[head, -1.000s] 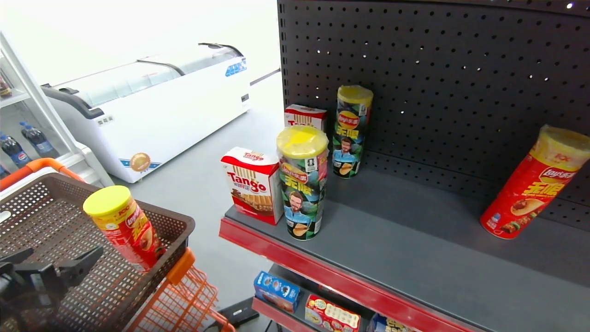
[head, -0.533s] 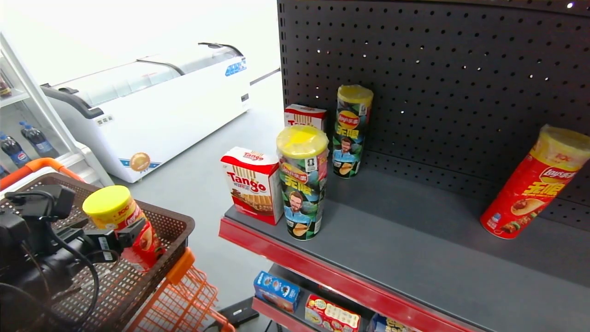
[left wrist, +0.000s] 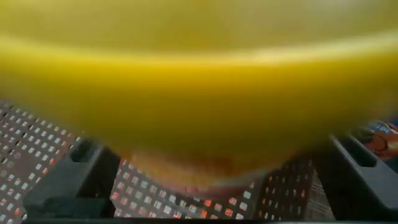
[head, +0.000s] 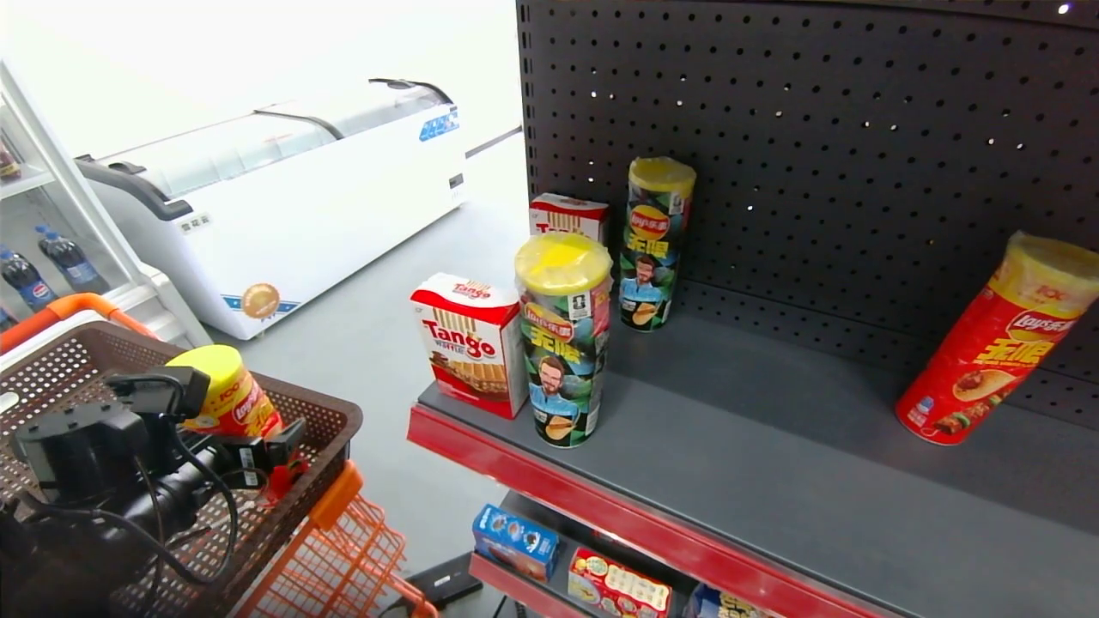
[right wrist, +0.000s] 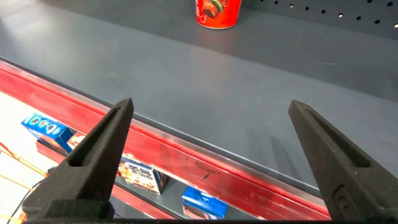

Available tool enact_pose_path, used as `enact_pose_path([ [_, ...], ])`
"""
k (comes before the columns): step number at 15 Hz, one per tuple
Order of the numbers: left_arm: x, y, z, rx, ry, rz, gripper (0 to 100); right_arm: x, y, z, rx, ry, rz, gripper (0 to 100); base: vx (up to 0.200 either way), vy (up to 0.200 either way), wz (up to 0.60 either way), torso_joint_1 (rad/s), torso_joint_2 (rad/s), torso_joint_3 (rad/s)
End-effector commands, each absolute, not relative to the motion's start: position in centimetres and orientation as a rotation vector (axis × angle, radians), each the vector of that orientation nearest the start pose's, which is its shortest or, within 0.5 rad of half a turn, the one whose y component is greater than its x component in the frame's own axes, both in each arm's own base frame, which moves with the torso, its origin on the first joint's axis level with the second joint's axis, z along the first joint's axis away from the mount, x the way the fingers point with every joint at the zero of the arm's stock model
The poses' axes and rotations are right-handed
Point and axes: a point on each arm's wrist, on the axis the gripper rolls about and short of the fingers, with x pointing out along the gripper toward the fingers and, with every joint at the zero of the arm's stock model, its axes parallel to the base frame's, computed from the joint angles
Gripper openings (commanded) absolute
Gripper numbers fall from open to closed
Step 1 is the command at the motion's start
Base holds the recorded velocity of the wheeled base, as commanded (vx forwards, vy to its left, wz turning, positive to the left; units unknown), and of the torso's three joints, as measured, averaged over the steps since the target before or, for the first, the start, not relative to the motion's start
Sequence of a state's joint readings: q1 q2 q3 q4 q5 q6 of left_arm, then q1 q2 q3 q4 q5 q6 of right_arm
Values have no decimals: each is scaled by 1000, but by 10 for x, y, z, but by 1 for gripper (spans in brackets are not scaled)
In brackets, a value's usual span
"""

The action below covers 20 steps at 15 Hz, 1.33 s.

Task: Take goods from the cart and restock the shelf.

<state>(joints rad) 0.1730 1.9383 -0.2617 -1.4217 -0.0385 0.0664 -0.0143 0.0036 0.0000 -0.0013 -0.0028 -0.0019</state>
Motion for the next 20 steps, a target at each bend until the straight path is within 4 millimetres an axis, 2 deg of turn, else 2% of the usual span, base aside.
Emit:
enact_pose_path([
  [1, 265, 45, 66, 37, 276, 124, 100, -22, 0, 76, -2, 3, -17, 100, 0, 0, 0, 0, 0, 0],
  [2, 271, 44, 69, 41, 261, 119, 0, -22, 0, 76, -2, 3, -17, 100, 0, 0, 0, 0, 0, 0],
  [7, 282, 40, 84, 42, 193, 98, 0, -22, 0, 76, -2, 3, -17, 100, 0, 0, 0, 0, 0, 0],
  [8, 278, 39, 102, 46, 159, 95, 0, -22, 0, 76, -2, 3, -17, 100, 0, 0, 0, 0, 0, 0],
  [9, 277, 39, 112, 49, 147, 92, 0, -22, 0, 76, -2, 2, -17, 100, 0, 0, 0, 0, 0, 0],
  [10, 271, 39, 143, 55, 112, 61, 0, -22, 0, 76, -3, 3, -17, 100, 0, 0, 0, 0, 0, 0],
  [11, 259, 36, 164, 73, 99, 30, 0, -22, 0, 76, -2, 3, -17, 100, 0, 0, 0, 0, 0, 0],
  [13, 243, 33, 195, 119, 37, 1, 0, -22, 0, 76, -2, 3, -17, 100, 0, 0, 0, 0, 0, 0],
  [15, 239, 20, 222, 133, -62, -41, 0, -22, 0, 76, -3, 2, -17, 100, 0, 0, 0, 0, 0, 0],
  [17, 229, 7, 234, 130, -73, -89, 0, -22, 0, 76, -2, 3, -17, 100, 0, 0, 0, 0, 0, 0],
  [19, 222, -4, 234, 131, -60, -147, 0, -22, 0, 76, -2, 3, -17, 100, 0, 0, 0, 0, 0, 0],
  [20, 216, -18, 233, 127, -61, -216, 0, -22, 0, 76, -3, 3, -17, 100, 0, 0, 0, 0, 0, 0],
])
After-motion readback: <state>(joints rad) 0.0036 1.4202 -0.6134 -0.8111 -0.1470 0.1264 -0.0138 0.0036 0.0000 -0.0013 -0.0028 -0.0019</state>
